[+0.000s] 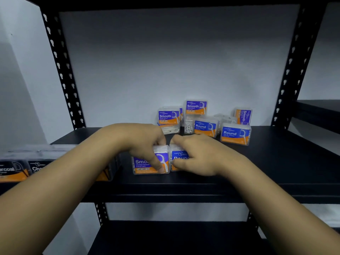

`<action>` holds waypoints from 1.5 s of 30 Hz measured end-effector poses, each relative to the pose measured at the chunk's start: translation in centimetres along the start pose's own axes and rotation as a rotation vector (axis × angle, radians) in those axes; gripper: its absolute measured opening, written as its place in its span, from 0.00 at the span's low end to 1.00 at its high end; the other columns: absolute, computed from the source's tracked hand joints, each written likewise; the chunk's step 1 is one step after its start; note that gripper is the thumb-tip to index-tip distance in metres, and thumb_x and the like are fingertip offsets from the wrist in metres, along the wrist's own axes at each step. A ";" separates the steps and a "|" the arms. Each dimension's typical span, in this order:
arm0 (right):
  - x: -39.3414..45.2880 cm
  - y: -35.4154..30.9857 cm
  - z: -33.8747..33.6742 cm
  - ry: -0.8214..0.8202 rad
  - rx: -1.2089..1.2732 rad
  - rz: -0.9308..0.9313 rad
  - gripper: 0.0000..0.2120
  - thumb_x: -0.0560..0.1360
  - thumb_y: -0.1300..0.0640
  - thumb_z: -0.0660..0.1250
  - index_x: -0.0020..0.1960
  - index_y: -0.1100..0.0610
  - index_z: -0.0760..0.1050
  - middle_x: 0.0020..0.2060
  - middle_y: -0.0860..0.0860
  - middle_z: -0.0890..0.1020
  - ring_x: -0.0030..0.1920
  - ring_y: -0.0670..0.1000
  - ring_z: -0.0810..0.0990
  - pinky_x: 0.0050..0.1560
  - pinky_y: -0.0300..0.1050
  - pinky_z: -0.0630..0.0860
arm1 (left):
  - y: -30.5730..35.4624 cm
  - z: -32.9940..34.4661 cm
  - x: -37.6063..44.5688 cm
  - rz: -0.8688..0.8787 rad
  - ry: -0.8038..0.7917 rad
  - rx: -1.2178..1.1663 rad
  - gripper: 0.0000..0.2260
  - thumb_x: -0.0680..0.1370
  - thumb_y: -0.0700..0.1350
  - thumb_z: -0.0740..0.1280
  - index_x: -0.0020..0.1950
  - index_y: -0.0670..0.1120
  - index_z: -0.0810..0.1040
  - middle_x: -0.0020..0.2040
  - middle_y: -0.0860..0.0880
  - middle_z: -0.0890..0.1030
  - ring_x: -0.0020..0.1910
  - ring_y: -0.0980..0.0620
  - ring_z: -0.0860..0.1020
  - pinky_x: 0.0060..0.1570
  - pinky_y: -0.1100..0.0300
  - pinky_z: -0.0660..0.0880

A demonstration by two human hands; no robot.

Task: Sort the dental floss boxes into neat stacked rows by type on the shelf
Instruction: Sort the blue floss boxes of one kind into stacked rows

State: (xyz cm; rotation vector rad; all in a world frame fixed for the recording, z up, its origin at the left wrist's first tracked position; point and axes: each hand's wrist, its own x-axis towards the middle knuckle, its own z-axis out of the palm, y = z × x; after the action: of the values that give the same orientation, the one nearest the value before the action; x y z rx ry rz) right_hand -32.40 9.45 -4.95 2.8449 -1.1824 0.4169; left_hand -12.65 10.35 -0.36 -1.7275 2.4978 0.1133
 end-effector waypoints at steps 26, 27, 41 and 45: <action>0.5 -3.3 -0.2 -0.049 0.090 0.092 0.15 0.73 0.42 0.69 0.55 0.48 0.74 0.44 0.46 0.81 0.43 0.49 0.80 0.46 0.55 0.79 | -2.1 0.1 -1.5 0.131 -0.007 0.068 0.20 0.64 0.64 0.79 0.47 0.53 0.83 0.42 0.55 0.86 0.40 0.56 0.83 0.46 0.52 0.82; 0.6 -3.2 -0.2 -0.059 0.098 0.101 0.15 0.73 0.42 0.69 0.55 0.47 0.74 0.44 0.46 0.81 0.43 0.48 0.80 0.47 0.54 0.79 | -2.1 0.1 -1.4 0.136 -0.009 0.054 0.20 0.64 0.63 0.79 0.47 0.53 0.84 0.42 0.56 0.86 0.40 0.57 0.83 0.46 0.52 0.82; 0.2 -3.1 -1.4 -0.155 0.080 0.150 0.24 0.69 0.47 0.78 0.60 0.41 0.72 0.51 0.41 0.81 0.48 0.44 0.81 0.50 0.47 0.81 | -1.7 0.0 -1.1 0.134 -0.023 0.014 0.19 0.65 0.62 0.80 0.48 0.54 0.83 0.43 0.59 0.85 0.40 0.59 0.83 0.46 0.56 0.82; 0.1 -2.7 -1.5 -0.152 0.118 0.156 0.23 0.69 0.48 0.78 0.60 0.40 0.72 0.51 0.41 0.81 0.49 0.43 0.81 0.51 0.46 0.81 | -1.6 -0.2 -1.5 0.132 -0.054 0.006 0.19 0.63 0.61 0.81 0.48 0.55 0.81 0.44 0.59 0.85 0.41 0.60 0.82 0.47 0.57 0.82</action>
State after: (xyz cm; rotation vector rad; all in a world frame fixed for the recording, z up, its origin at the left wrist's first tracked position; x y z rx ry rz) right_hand -30.82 11.50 -3.29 2.9400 -1.4613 0.2890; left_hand -10.66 11.18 -0.02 -1.5345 2.5685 0.1601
